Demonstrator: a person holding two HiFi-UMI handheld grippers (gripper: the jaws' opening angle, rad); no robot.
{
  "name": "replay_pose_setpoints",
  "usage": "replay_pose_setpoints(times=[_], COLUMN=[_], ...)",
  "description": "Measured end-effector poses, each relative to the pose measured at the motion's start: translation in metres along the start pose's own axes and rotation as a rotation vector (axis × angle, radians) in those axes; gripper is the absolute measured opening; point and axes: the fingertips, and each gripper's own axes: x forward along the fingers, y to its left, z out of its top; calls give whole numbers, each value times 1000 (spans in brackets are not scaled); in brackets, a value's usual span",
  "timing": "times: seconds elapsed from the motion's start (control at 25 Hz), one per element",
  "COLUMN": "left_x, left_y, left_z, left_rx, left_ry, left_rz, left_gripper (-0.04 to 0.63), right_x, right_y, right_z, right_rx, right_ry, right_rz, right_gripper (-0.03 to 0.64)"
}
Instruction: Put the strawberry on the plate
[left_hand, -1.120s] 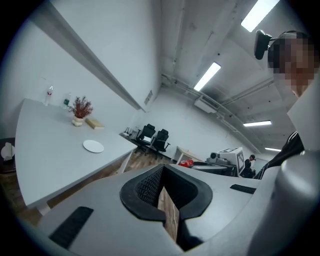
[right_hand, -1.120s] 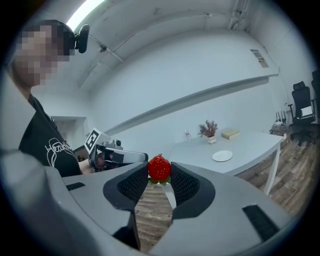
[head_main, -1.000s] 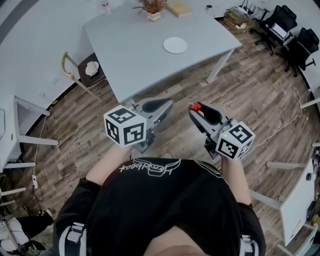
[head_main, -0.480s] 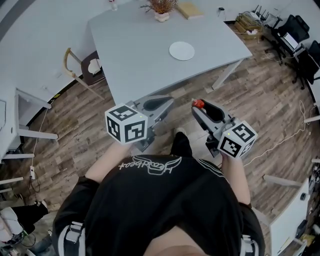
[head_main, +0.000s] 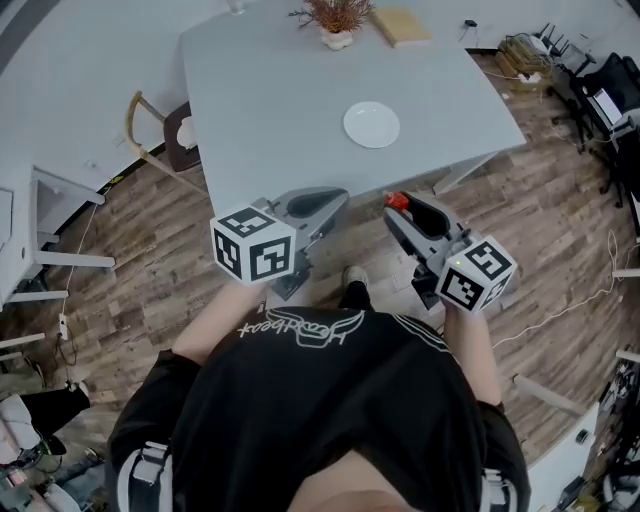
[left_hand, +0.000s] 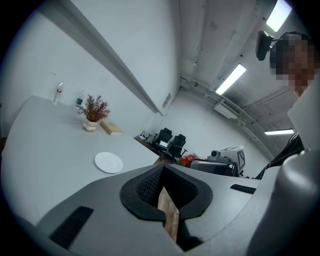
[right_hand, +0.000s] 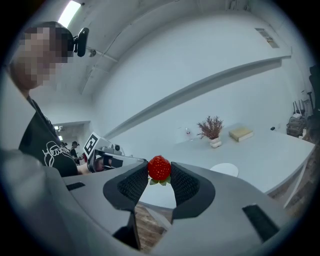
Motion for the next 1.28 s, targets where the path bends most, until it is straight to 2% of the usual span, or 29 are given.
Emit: replay_pose_setpoints(times=[0.48,0.92,1.12,1.28], left_x=[62,88,93,94], left_y=[55,86,102,117], left_z=[39,45,43,44], left_rx=[-36,-77,-98,-115], left_ry=[-20,-21,-23,-31], left_rz=[52,111,146,173], left_gripper=[6,6,6,6], right_x=[37,68,83,97], right_y=[-84,-120,-132,-142], right_z=[32,38,43,48], right_rx=[5,-13,27,2], right_ry=[35,81,69,71], right_rz=[41,107,159,185], right_gripper=[133,133,133,133])
